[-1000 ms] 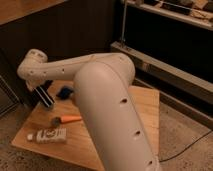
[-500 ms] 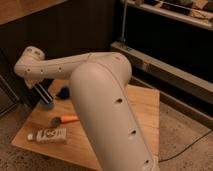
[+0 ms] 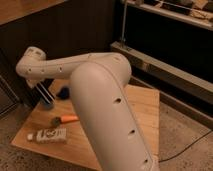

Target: Place the eraser in the ceramic cup

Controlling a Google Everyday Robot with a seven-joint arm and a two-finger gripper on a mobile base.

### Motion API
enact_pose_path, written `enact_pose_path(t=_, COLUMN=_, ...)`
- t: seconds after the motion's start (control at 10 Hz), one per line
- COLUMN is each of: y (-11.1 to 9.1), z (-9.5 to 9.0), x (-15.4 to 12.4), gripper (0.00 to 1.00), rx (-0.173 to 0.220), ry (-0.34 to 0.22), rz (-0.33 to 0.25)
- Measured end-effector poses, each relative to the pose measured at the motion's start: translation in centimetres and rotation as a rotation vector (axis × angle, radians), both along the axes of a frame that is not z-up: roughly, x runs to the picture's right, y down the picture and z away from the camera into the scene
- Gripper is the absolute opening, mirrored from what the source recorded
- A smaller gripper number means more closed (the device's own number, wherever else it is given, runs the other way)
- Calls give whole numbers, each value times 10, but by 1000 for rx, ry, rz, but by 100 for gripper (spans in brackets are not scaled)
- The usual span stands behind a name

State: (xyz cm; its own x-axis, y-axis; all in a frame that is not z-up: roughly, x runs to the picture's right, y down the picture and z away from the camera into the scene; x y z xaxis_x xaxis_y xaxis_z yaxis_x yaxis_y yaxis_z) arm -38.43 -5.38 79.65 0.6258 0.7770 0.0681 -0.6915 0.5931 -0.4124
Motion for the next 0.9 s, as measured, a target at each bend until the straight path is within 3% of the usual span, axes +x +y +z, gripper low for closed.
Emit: enact_pose_path(t=0.9, y=-1, z=2, x=-9, gripper=0, rx=-9, ry=-37, rz=3)
